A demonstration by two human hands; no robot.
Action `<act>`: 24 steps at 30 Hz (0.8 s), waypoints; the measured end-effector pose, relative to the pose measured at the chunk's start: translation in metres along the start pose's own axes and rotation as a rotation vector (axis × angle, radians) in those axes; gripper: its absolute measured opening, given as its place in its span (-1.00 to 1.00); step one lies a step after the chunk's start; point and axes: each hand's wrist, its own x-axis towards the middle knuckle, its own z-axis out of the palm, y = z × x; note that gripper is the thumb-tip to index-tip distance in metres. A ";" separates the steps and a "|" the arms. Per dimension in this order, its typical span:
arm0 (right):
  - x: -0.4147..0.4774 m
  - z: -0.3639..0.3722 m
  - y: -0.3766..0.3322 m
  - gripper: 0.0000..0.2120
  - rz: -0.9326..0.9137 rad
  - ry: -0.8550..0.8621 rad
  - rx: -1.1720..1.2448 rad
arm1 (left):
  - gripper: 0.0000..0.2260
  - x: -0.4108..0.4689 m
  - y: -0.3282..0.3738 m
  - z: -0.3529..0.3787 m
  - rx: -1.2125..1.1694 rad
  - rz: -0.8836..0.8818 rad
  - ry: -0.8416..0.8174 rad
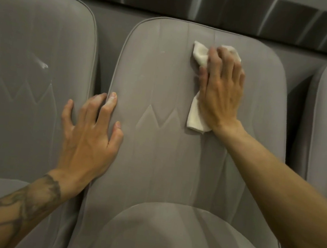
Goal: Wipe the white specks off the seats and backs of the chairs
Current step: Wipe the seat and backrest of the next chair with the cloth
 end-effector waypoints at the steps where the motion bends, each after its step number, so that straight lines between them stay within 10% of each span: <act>1: -0.005 -0.001 -0.005 -0.59 0.034 0.008 0.030 | -0.47 0.000 0.000 0.000 -0.002 -0.001 -0.001; 8: -0.046 -0.012 -0.021 -0.77 -0.034 -0.052 0.117 | -0.47 -0.002 0.003 -0.003 -0.020 -0.014 -0.025; 14: 0.047 0.005 -0.035 -0.73 0.318 0.071 0.074 | -0.47 -0.002 0.002 -0.001 -0.006 -0.019 -0.011; 19: -0.029 -0.007 -0.056 -0.78 0.065 -0.022 0.164 | -0.47 -0.001 0.004 -0.003 -0.015 -0.016 -0.016; 24: 0.043 0.006 -0.039 -0.73 0.195 0.081 0.068 | -0.47 -0.001 0.002 -0.004 -0.016 -0.013 -0.022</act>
